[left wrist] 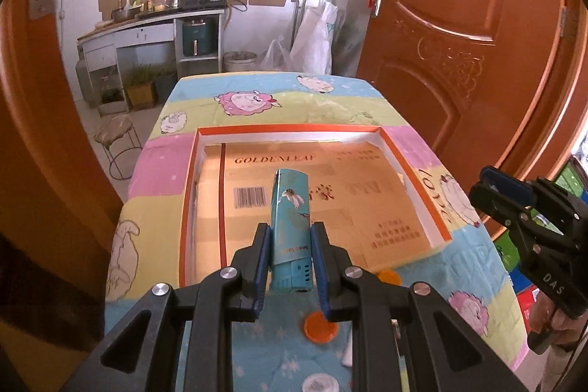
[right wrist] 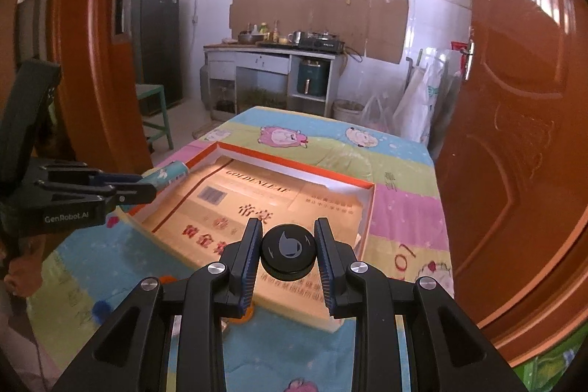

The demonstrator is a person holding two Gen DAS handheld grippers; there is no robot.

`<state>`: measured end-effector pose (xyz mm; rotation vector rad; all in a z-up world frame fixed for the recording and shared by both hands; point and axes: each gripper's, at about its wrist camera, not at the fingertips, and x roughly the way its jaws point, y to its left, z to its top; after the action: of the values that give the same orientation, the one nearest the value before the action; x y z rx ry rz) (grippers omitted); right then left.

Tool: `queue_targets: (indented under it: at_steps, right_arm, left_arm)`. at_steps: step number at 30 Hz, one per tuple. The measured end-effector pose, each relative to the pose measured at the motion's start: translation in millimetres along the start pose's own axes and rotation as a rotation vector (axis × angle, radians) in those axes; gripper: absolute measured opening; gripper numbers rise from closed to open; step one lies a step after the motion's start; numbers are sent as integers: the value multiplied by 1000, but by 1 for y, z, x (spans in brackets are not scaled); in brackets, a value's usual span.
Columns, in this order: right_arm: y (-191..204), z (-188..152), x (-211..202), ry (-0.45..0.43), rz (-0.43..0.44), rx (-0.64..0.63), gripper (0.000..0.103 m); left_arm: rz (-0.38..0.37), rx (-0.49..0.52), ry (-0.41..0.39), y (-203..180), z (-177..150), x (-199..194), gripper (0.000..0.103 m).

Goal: Organize rigid objects
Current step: 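Carry the teal tube with the left tool while the right tool carries the black cap to the tray, then release the teal tube in the tray with the left tool while the right tool releases the black cap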

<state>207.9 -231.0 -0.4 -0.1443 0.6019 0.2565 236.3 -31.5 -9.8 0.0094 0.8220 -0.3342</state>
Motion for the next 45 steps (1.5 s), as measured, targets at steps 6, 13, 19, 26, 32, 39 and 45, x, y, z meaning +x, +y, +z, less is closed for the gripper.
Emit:
queue_targets:
  at_steps: [6, 13, 19, 26, 32, 39, 45]
  right_arm:
    - [-8, 10, 40, 42, 20, 2, 30]
    - [-14, 14, 89, 110, 49, 34, 30]
    - [-11, 15, 116, 152, 56, 38, 30]
    - [-10, 9, 135, 190, 54, 40, 30]
    - [-10, 4, 143, 212, 41, 45, 30]
    - [-11, -5, 154, 245, 30, 45, 30]
    - [-11, -11, 161, 271, 17, 39, 30]
  left_arm:
    - [19, -27, 42, 5, 11, 32, 23]
    - [30, -72, 88, 15, 14, 60, 23]
    - [45, -87, 109, 20, 15, 75, 23]
    - [45, -103, 133, 25, 11, 89, 23]
    - [37, -100, 140, 26, 8, 97, 23]
    - [42, -102, 167, 31, 1, 111, 23]
    - [57, -74, 179, 31, 0, 116, 23]
